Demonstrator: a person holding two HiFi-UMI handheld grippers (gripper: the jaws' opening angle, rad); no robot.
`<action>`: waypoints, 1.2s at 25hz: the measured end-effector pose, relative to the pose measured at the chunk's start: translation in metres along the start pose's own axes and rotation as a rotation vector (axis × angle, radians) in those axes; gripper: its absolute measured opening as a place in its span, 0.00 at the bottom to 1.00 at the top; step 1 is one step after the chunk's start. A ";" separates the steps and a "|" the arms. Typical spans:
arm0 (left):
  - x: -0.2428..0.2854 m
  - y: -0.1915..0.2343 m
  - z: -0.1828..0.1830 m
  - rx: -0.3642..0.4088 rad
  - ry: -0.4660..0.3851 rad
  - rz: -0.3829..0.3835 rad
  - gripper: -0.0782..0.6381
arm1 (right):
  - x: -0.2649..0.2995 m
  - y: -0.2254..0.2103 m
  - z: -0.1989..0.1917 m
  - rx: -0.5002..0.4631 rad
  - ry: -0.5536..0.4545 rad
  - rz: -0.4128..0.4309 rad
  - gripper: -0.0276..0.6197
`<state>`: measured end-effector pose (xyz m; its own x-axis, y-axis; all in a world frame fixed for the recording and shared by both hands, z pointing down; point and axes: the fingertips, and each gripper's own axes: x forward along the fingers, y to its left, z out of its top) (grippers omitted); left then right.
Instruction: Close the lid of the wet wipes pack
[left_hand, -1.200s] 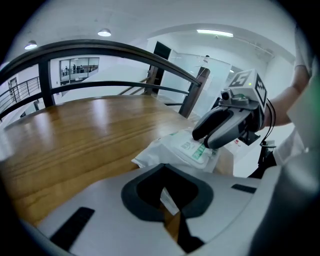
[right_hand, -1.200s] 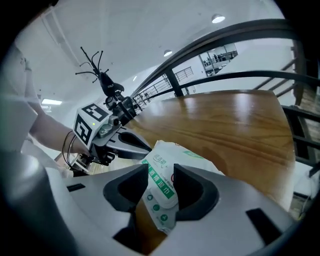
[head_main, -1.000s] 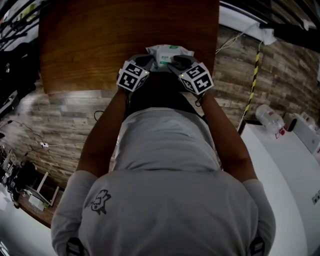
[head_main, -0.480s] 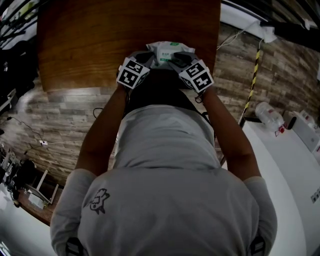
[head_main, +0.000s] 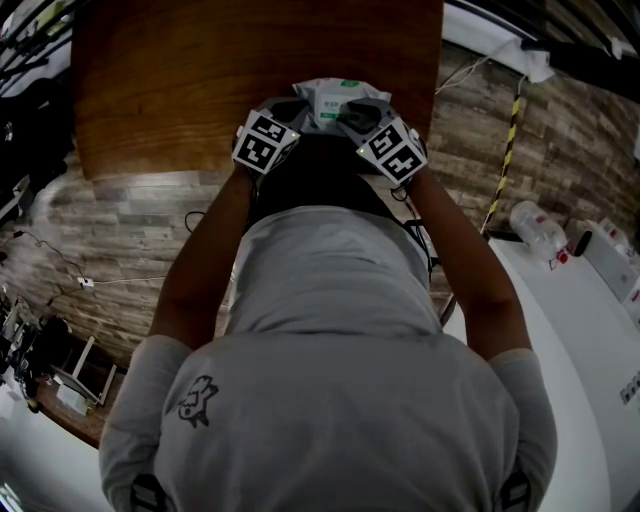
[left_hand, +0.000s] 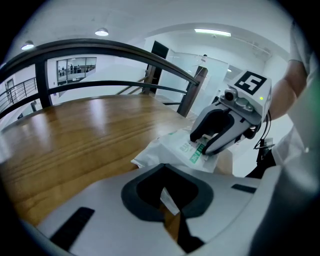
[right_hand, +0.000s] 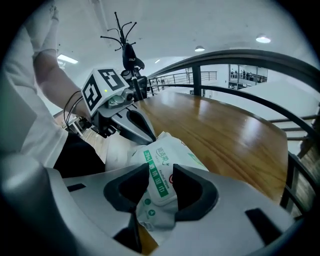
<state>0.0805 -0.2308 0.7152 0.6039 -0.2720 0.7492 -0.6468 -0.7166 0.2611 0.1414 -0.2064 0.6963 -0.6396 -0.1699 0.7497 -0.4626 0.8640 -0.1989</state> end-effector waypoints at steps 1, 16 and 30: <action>0.000 0.000 0.000 -0.001 0.002 -0.001 0.13 | 0.000 0.000 0.000 -0.009 0.000 -0.003 0.29; 0.001 0.001 0.000 -0.008 -0.005 -0.001 0.13 | 0.006 0.002 -0.004 -0.154 0.067 -0.080 0.30; -0.023 0.001 0.028 0.055 -0.052 0.080 0.13 | -0.025 0.004 0.025 -0.075 -0.012 -0.079 0.24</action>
<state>0.0791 -0.2429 0.6807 0.5754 -0.3618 0.7335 -0.6682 -0.7251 0.1665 0.1399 -0.2103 0.6613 -0.6106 -0.2446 0.7532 -0.4654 0.8803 -0.0914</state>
